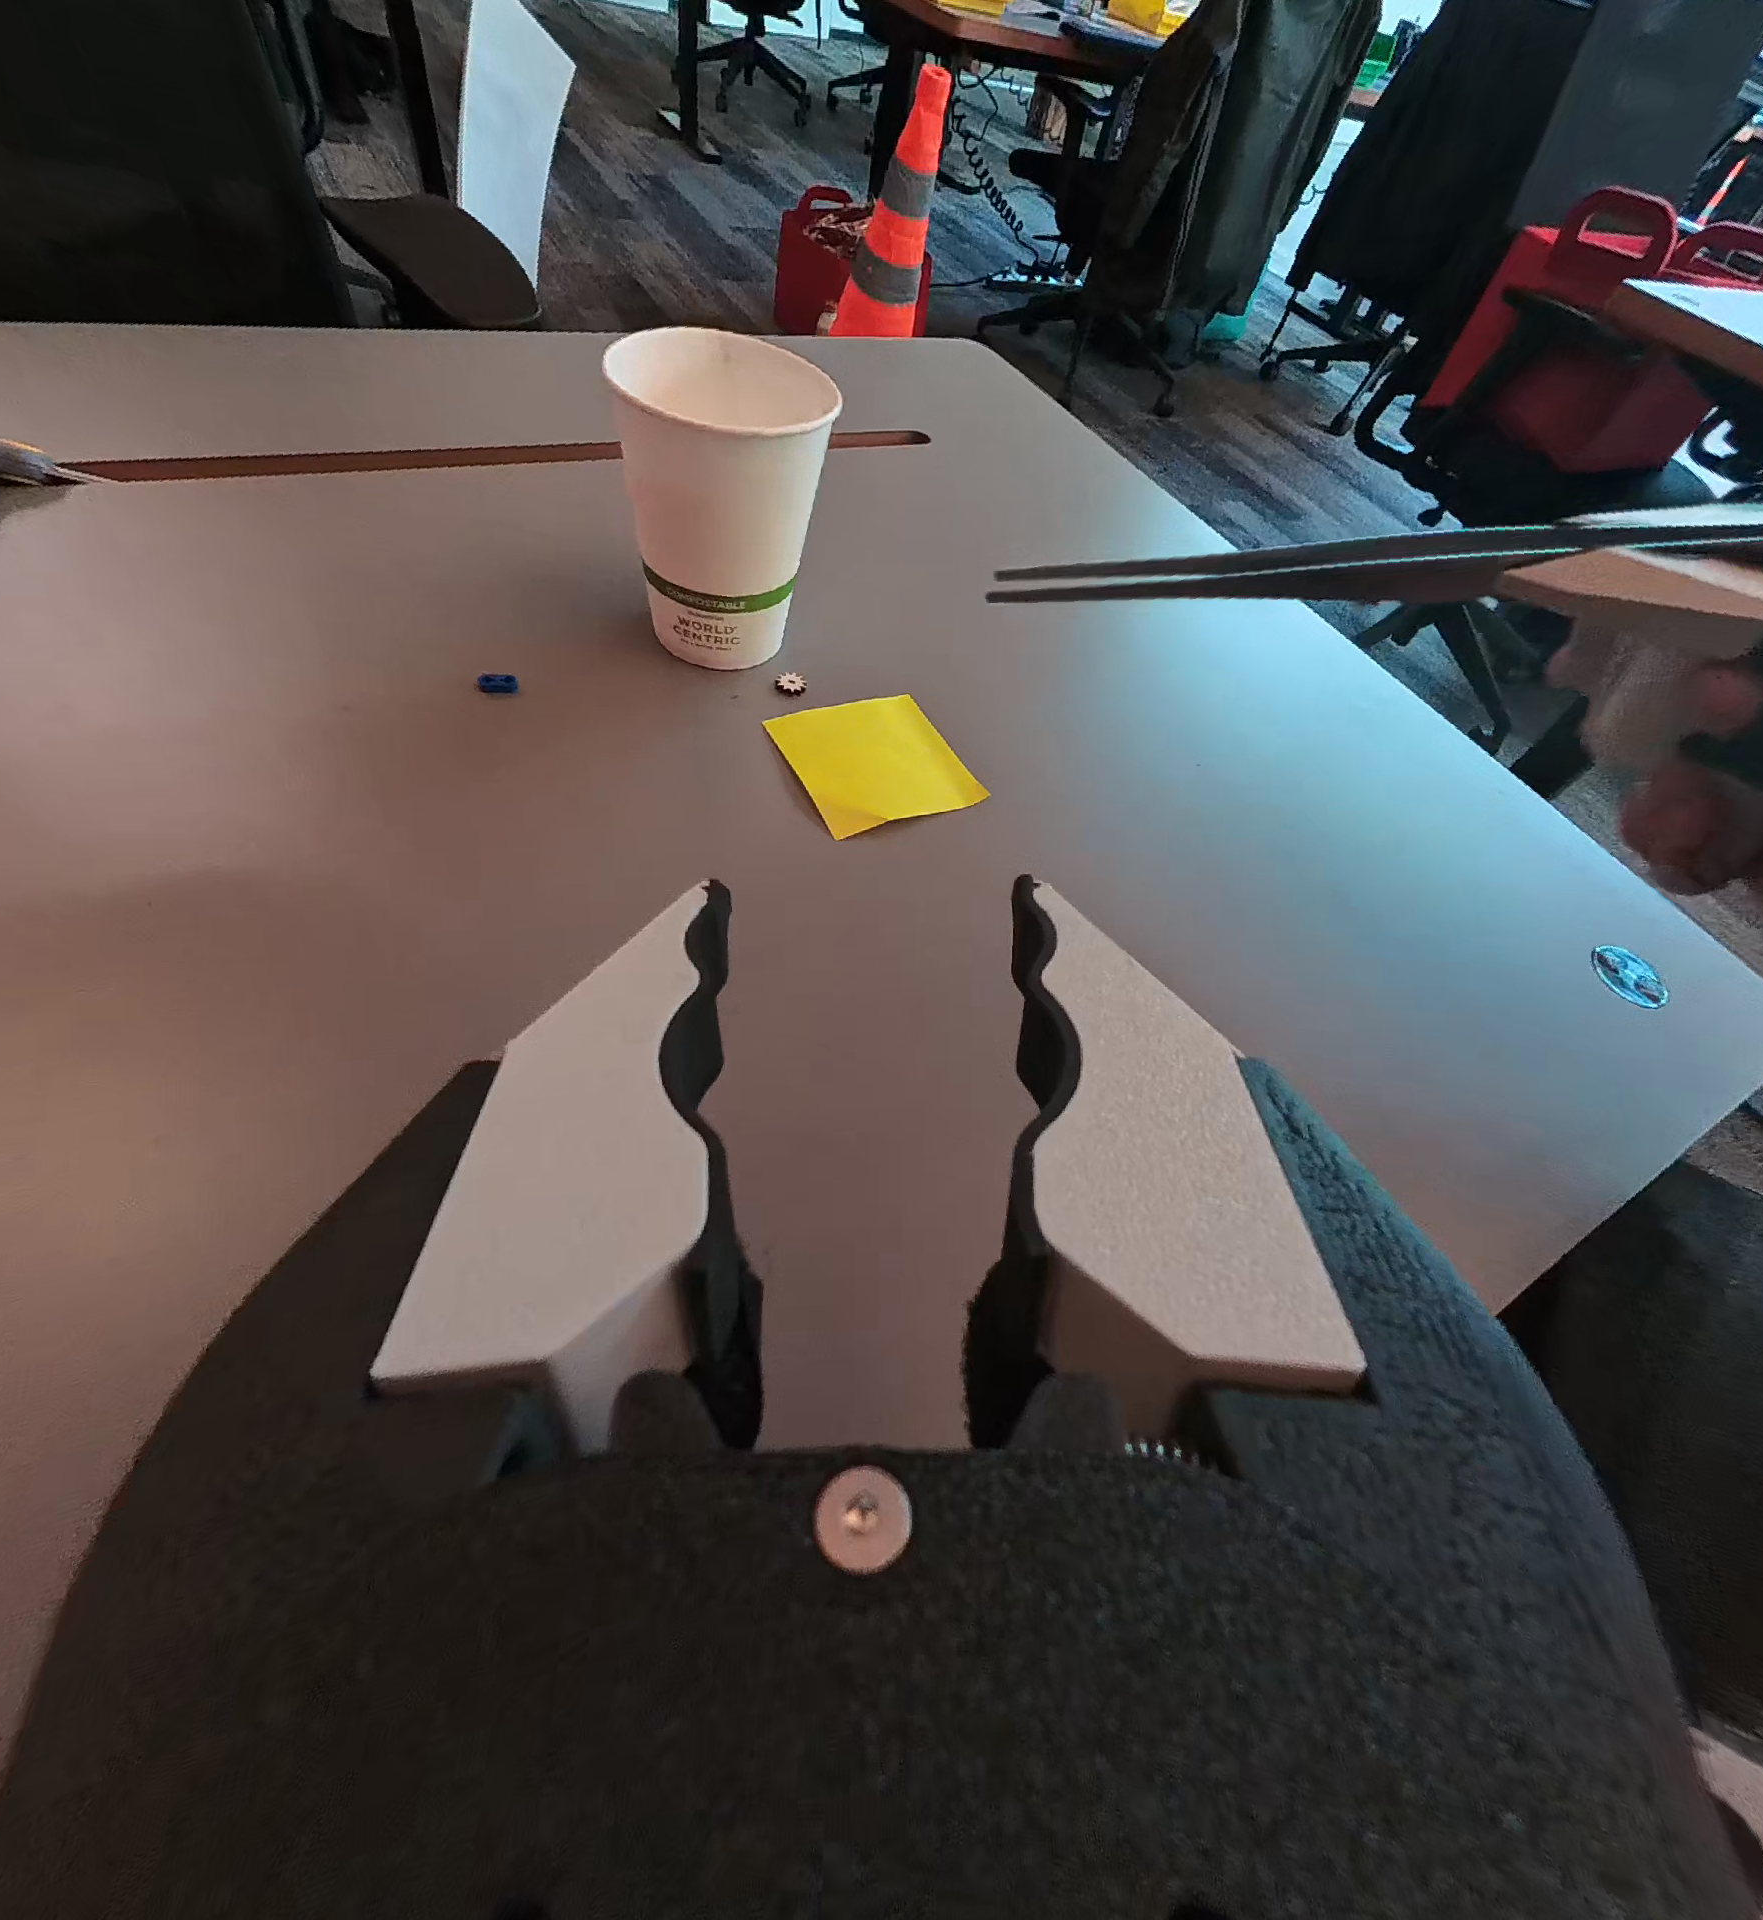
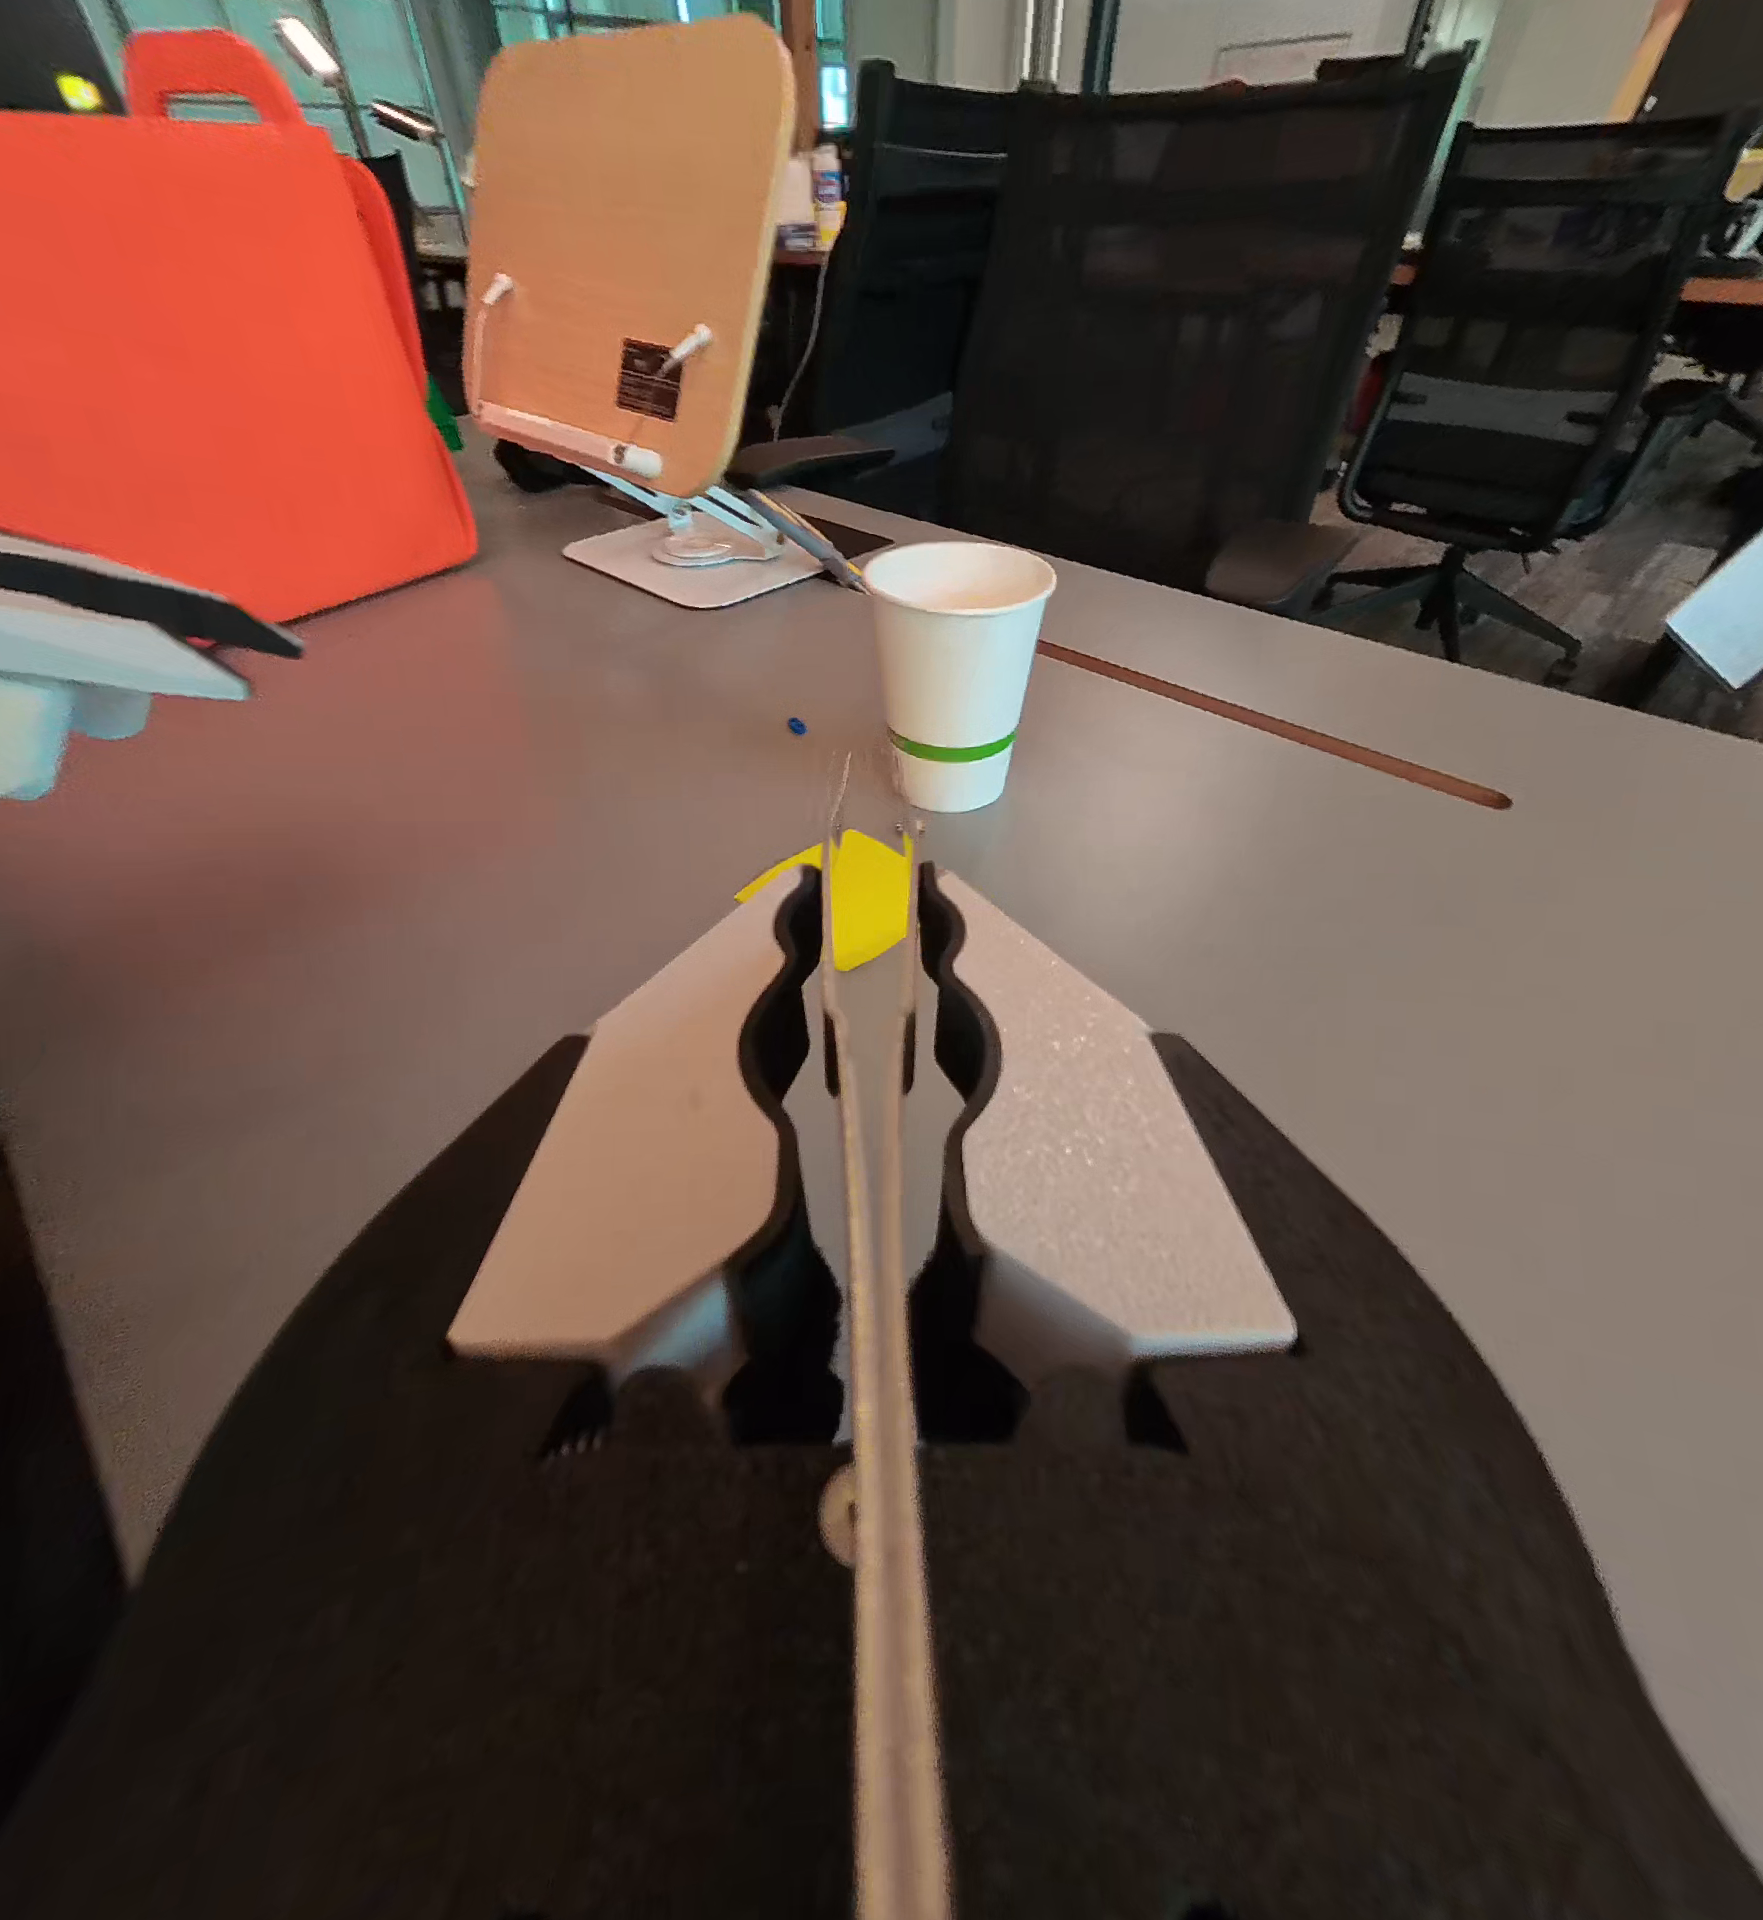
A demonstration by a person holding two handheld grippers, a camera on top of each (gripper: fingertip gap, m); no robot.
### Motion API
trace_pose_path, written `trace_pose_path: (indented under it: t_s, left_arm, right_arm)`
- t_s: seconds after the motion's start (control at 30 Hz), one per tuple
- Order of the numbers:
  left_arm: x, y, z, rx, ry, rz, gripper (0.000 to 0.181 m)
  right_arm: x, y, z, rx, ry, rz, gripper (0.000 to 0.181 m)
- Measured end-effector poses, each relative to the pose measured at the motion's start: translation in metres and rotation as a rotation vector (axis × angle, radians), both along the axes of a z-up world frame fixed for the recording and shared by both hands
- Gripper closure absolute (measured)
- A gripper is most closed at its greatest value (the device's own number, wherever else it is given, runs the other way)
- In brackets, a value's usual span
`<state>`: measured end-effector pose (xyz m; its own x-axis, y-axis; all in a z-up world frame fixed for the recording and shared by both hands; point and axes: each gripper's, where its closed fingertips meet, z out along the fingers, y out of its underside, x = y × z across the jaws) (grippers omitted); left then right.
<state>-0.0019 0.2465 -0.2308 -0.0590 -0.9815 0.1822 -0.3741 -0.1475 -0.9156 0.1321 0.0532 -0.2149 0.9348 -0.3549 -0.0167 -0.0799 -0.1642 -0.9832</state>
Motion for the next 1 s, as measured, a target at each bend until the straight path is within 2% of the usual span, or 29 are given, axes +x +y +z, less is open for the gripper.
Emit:
trace_pose_path:
  t_s: [0.27, 0.43, 0.87, 1.0]
  left_arm:
    - [0.001, -0.005, -0.005, -0.058, 0.015, -0.028, 0.126]
    - [0.000, -0.006, -0.004, -0.067, 0.011, -0.033, 0.126]
    - [0.002, -0.009, -0.009, -0.103, 0.025, -0.042, 0.126]
    - [0.001, -0.010, -0.008, -0.104, 0.024, -0.045, 0.126]
  right_arm:
    - [0.033, 0.053, -0.048, -0.108, -0.026, 0.031, 0.164]
    - [0.044, 0.068, -0.066, -0.153, -0.018, 0.021, 0.164]
    - [0.047, 0.075, -0.068, -0.123, 0.013, 0.049, 0.167]
    - [0.041, 0.071, -0.045, -0.089, -0.059, 0.076, 0.167]
